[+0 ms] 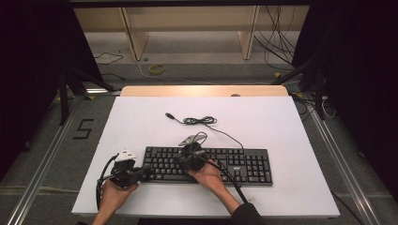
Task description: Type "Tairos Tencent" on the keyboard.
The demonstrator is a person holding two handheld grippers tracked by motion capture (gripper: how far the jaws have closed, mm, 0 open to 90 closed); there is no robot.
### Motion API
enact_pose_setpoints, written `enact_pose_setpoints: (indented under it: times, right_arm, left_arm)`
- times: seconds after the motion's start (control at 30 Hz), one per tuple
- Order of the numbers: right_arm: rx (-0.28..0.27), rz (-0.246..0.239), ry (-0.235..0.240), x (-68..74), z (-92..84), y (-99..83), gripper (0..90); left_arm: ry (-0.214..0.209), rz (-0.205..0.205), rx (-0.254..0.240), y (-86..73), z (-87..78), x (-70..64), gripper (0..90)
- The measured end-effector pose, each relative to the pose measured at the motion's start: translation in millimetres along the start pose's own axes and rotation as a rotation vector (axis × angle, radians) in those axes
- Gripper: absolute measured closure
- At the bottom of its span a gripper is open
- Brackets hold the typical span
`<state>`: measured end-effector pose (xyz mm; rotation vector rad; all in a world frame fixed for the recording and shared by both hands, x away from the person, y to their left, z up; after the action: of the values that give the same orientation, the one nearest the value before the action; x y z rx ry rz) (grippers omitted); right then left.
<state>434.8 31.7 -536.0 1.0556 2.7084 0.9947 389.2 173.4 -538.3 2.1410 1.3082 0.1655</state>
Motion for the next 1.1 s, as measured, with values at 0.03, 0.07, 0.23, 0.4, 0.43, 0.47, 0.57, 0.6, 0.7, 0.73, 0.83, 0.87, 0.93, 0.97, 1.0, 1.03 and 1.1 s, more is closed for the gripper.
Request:
enact_pose_setpoints:
  times: [0.03,0.07,0.23,0.4,0.43,0.47,0.57,0.6,0.7,0.73,0.83,0.87,0.93,0.97,1.0,1.03,1.1]
  right_arm:
    - [0.002,-0.001,-0.002,-0.3,0.4,-0.2,90.0]
    - [0.003,0.004,0.001,0.0,0.8,-0.2,90.0]
    - [0.003,-0.001,-0.002,-0.5,2.7,0.2,90.0]
    - [0.007,0.003,-0.001,0.6,3.4,0.2,90.0]
    - [0.007,0.003,-0.001,0.5,3.5,0.3,90.0]
    - [0.007,0.003,-0.002,0.3,3.6,0.2,90.0]
    - [0.007,0.004,-0.002,0.2,3.7,0.2,90.0]
    - [0.007,0.002,-0.003,0.2,3.8,0.2,90.0]
    - [0.01,0.003,-0.005,0.5,4.1,-0.3,90.0]
    - [0.01,0.004,-0.007,0.4,4.5,-0.6,90.0]
    - [0.015,0.004,-0.011,1.1,7.2,-2.5,90.0]
    - [0.015,0.004,-0.011,1.1,7.2,-2.5,90.0]
    - [0.016,-0.011,-0.027,1.7,7.4,-2.4,90.0]
    - [0.019,-0.009,-0.025,1.9,7.3,-2.6,90.0]
    - [0.02,-0.007,-0.023,1.9,7.2,-2.7,90.0]
    - [0.021,-0.007,-0.022,2.0,7.1,-2.9,90.0]
    - [0.021,-0.007,-0.02,1.9,7.0,-3.0,90.0]
  left_arm:
    - [-0.001,-0.001,0.003,-0.3,0.4,0.2,89.4]
    - [-0.001,-0.004,0.003,-0.4,0.9,0.4,89.4]
    - [0.003,-0.004,0.004,-0.1,1.6,1.5,89.4]
    - [0.006,-0.002,0.007,-0.2,1.4,2.6,89.4]
    - [0.006,-0.002,0.008,-0.3,1.4,2.6,89.4]
    - [0.006,-0.002,0.008,-0.3,1.5,2.6,89.4]
    - [0.007,-0.001,0.008,-0.4,1.7,2.5,89.4]
    - [0.007,0.0,0.009,-0.5,1.8,2.5,89.4]
    - [0.008,0.002,0.024,-1.7,3.6,2.9,89.5]
    - [0.006,0.003,0.023,-2.1,4.2,2.9,89.5]
    - [0.011,0.005,0.026,-2.1,4.2,2.8,89.6]
    - [0.011,0.005,0.026,-2.1,4.2,2.8,89.6]
    - [0.006,0.003,0.025,-2.4,4.3,3.1,89.7]
    - [0.005,0.001,0.025,-2.4,4.3,3.2,89.7]
    - [0.005,0.001,0.025,-2.4,4.3,3.1,89.7]
    - [0.006,0.002,0.025,-2.3,4.3,3.0,89.7]
    - [0.006,0.002,0.025,-2.3,4.3,3.0,89.7]
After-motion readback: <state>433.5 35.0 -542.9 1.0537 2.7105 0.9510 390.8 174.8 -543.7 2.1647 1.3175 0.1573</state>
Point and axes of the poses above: each handheld gripper's, and its own axes: z roughly forward along the jaws, y roughly out of its top, x roughly to its left, the point moved 9 cm from there along z, roughly forward along the jaws, and after that the axes turned 10 degrees about x, right-handed, at the moved point
